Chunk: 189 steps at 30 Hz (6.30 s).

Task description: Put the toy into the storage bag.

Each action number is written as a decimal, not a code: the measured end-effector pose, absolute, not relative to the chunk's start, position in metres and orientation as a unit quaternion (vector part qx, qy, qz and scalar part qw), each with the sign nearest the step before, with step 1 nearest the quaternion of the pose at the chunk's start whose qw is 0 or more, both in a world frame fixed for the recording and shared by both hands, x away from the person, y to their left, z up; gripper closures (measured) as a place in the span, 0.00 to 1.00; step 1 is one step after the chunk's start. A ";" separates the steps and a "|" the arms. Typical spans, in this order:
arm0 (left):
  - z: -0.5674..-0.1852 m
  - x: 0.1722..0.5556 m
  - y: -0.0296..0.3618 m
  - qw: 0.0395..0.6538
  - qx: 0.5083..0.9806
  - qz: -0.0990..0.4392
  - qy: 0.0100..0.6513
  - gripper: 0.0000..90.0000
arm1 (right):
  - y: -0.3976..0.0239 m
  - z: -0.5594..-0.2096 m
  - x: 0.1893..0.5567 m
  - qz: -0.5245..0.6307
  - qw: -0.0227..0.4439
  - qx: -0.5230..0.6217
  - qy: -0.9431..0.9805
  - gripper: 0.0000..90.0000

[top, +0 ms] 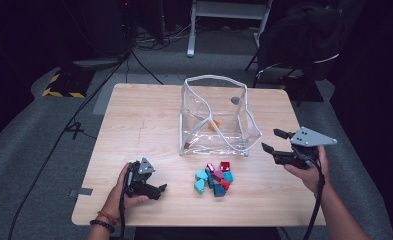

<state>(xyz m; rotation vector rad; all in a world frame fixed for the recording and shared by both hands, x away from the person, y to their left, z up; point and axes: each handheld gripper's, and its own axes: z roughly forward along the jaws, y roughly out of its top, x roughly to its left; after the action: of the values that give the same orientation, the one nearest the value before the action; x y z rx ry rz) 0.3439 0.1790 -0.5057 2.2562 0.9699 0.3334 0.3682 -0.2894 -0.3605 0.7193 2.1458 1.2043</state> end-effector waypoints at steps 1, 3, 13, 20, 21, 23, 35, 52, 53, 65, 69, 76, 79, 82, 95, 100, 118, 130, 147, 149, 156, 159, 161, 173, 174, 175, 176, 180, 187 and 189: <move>-0.506 0.344 0.179 0.326 0.861 0.127 0.370 0.00 | -0.292 -0.365 0.367 0.452 0.282 0.272 0.802 0.41; -0.506 0.344 0.179 0.325 0.861 0.127 0.370 0.00 | -0.293 -0.368 0.365 0.452 0.281 0.274 0.801 0.41; -0.506 0.344 0.179 0.325 0.861 0.127 0.370 0.00 | -0.289 -0.403 0.357 0.438 0.262 0.273 0.815 0.40; -0.506 0.344 0.179 0.325 0.861 0.127 0.370 0.00 | -0.275 -0.428 0.354 0.428 0.241 0.265 0.830 0.40; -0.506 0.344 0.179 0.325 0.861 0.127 0.370 0.00 | -0.273 -0.431 0.354 0.426 0.238 0.263 0.832 0.40; -0.506 0.344 0.179 0.325 0.861 0.127 0.370 0.00 | -0.269 -0.438 0.352 0.424 0.228 0.261 0.837 0.39; -0.506 0.343 0.179 0.324 0.860 0.130 0.373 0.01 | -0.232 -0.473 0.342 0.410 0.178 0.225 0.866 0.41; -0.505 0.343 0.179 0.323 0.860 0.130 0.373 0.01 | -0.209 -0.494 0.329 0.416 0.139 0.188 0.879 0.64; -0.506 0.343 0.179 0.324 0.860 0.130 0.373 0.01 | -0.207 -0.498 0.330 0.412 0.140 0.185 0.881 0.67; -0.505 0.343 0.179 0.323 0.860 0.130 0.373 0.01 | -0.207 -0.502 0.330 0.405 0.142 0.189 0.884 0.76; -0.505 0.343 0.179 0.323 0.860 0.130 0.373 0.01 | -0.214 -0.499 0.328 0.411 0.143 0.192 0.880 0.76; -0.505 0.343 0.179 0.323 0.860 0.131 0.373 0.01 | -0.232 -0.489 0.327 0.427 0.164 0.195 0.868 0.76; -0.505 0.343 0.179 0.323 0.860 0.131 0.373 0.01 | -0.244 -0.486 0.330 0.433 0.168 0.206 0.861 0.76; -0.505 0.343 0.179 0.323 0.860 0.131 0.373 0.01 | -0.249 -0.484 0.332 0.435 0.172 0.213 0.858 0.76; -0.505 0.343 0.179 0.323 0.860 0.131 0.373 0.01 | -0.281 -0.475 0.347 0.446 0.195 0.264 0.832 0.76; -0.505 0.343 0.179 0.323 0.860 0.131 0.373 0.01 | -0.291 -0.471 0.350 0.449 0.208 0.280 0.823 0.76; -0.505 0.343 0.179 0.323 0.860 0.131 0.373 0.01 | -0.322 -0.459 0.366 0.457 0.236 0.326 0.793 0.76; -0.505 0.343 0.179 0.323 0.860 0.131 0.373 0.01 | -0.333 -0.442 0.379 0.467 0.247 0.355 0.772 0.76; -0.505 0.343 0.179 0.323 0.860 0.131 0.373 0.01 | -0.341 -0.393 0.394 0.478 0.289 0.356 0.749 0.76; -0.505 0.343 0.179 0.323 0.860 0.131 0.373 0.01 | -0.339 -0.385 0.395 0.482 0.294 0.353 0.746 0.76; -0.505 0.343 0.179 0.323 0.860 0.131 0.373 0.01 | -0.325 -0.361 0.400 0.489 0.308 0.334 0.745 0.76; -0.505 0.343 0.179 0.323 0.860 0.131 0.373 0.01 | -0.316 -0.351 0.402 0.492 0.311 0.323 0.747 0.76; -0.505 0.343 0.179 0.323 0.860 0.131 0.373 0.01 | -0.308 -0.346 0.403 0.493 0.312 0.315 0.748 0.76; -0.505 0.343 0.179 0.323 0.860 0.131 0.373 0.01 | -0.264 -0.327 0.409 0.503 0.307 0.280 0.758 0.76; -0.505 0.343 0.179 0.323 0.860 0.131 0.373 0.01 | -0.259 -0.326 0.409 0.504 0.305 0.276 0.759 0.76; -0.505 0.343 0.179 0.323 0.860 0.131 0.373 0.01 | -0.259 -0.326 0.409 0.504 0.305 0.276 0.759 0.76; -0.505 0.343 0.179 0.323 0.860 0.131 0.373 0.01 | -0.256 -0.325 0.410 0.503 0.306 0.275 0.760 0.76; -0.505 0.343 0.179 0.323 0.860 0.131 0.373 0.01 | -0.246 -0.324 0.413 0.507 0.302 0.270 0.761 0.76; -0.505 0.343 0.179 0.323 0.860 0.131 0.373 0.01 | -0.236 -0.323 0.416 0.508 0.299 0.267 0.762 0.76; -0.505 0.343 0.179 0.323 0.860 0.131 0.373 0.01 | -0.233 -0.323 0.417 0.509 0.299 0.265 0.762 0.76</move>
<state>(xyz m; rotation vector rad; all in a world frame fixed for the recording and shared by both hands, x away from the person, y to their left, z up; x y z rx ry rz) 0.3429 0.1789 -0.5054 2.2572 0.9789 0.3435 0.4173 -0.2326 -0.3232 0.7044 2.0255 1.3523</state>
